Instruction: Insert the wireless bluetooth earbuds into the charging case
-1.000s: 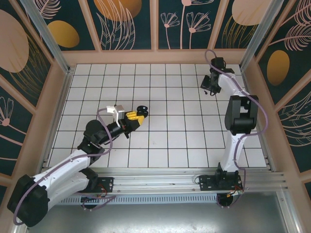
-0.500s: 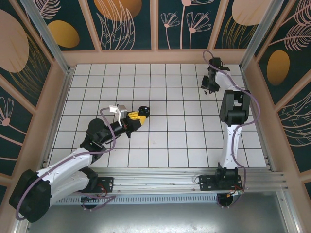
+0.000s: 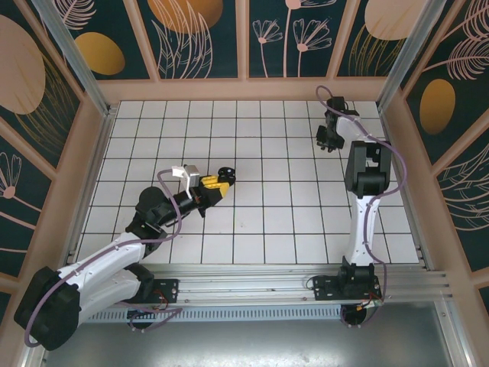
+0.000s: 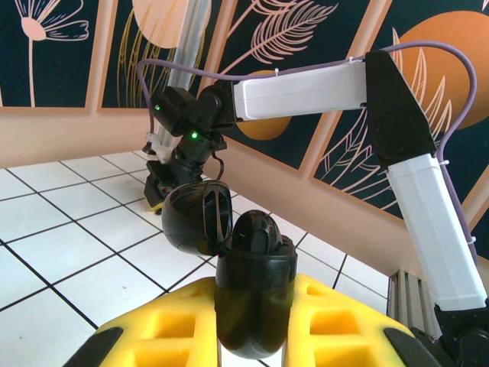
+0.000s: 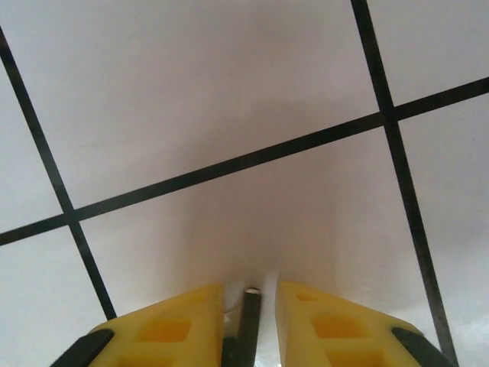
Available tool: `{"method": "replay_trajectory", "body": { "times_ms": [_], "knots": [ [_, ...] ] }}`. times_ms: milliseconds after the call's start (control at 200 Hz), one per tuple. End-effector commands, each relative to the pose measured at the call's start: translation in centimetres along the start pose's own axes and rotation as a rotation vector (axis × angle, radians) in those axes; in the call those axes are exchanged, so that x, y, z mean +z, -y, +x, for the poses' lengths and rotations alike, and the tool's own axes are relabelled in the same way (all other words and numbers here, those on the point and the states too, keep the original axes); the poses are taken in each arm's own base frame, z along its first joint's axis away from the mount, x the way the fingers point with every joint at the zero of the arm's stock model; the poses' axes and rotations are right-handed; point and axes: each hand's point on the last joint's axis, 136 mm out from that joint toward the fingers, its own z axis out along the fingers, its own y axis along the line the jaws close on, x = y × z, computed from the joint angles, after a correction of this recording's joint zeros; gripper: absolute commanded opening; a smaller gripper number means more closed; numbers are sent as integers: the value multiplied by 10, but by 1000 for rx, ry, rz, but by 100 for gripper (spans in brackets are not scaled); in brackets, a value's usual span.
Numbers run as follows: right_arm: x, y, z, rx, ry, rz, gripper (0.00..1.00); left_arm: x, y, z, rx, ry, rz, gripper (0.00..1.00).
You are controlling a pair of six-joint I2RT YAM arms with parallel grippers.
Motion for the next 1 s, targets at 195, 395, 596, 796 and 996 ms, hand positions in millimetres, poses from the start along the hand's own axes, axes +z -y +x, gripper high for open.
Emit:
{"method": "replay_trajectory", "body": {
  "times_ms": [195,395,596,796,996],
  "knots": [
    [-24,-27,70,-111,-84,-23,17,0,8,-18,46,45,20,0],
    [-36,-73,136,-265,-146,-89,13,-3,10,-17,44,44,23,0],
    [-64,-136,204,-549,-193,-227,10,-12,13,-19,47,56,11,0],
    [-85,-171,266,-833,-272,-332,9,-25,14,-19,39,81,-16,0],
    [-102,-184,269,-864,-253,-371,19,-38,15,-19,26,109,-47,0]
  ]
}}
